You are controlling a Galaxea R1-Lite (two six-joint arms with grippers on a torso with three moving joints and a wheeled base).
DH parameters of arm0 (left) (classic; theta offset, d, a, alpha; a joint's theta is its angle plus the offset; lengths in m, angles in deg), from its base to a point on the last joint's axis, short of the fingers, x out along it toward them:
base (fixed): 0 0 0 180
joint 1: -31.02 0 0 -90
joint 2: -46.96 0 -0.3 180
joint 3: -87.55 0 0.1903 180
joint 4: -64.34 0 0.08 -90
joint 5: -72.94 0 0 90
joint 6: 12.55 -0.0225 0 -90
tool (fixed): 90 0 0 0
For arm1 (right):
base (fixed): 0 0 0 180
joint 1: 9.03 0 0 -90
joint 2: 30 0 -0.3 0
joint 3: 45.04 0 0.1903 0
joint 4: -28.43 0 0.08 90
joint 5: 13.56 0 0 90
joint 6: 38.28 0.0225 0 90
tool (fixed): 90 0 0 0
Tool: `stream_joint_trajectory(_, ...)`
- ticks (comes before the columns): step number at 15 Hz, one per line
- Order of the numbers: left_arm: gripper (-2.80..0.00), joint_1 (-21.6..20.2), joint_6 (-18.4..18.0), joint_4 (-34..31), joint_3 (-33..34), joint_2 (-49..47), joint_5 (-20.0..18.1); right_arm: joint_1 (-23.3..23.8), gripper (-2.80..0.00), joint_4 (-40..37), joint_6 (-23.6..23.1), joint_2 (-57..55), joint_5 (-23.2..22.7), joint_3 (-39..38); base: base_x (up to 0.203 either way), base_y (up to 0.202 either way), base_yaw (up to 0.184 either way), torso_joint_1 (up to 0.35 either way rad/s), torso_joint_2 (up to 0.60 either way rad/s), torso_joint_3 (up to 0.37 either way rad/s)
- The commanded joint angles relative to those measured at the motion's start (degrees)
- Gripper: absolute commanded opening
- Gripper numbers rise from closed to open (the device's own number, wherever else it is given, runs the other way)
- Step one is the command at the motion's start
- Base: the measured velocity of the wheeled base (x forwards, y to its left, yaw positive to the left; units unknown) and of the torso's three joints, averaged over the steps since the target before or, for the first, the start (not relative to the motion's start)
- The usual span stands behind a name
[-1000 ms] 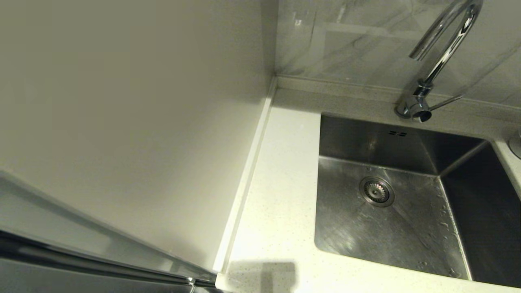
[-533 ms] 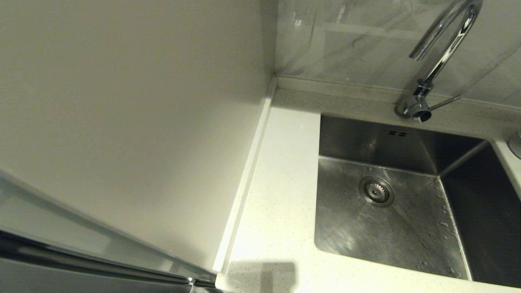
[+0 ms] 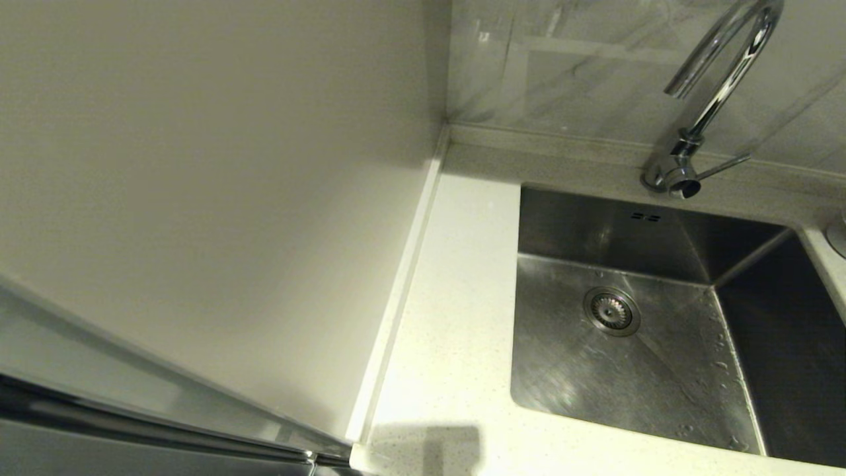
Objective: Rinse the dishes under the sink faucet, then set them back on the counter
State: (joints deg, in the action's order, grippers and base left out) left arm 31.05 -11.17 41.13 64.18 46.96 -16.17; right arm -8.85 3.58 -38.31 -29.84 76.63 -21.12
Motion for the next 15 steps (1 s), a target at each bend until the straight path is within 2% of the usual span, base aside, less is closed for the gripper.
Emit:
stream_joint_trajectory(1, -2.8, 0.0, 0.0, 0.0, 0.0, 0.2, 0.0, 0.0, -2.8, -0.1, 0.0, -0.2, 0.0, 0.0, 0.0, 0.0, 0.0, 0.0, 0.0, 0.0)
stream_joint_trajectory(15, -2.8, 0.0, 0.0, 0.0, 0.0, 0.2, 0.0, 0.0, -2.8, -0.1, -0.1, -0.2, 0.0, 0.0, 0.0, 0.0, 0.0, 0.0, 0.0, 0.0)
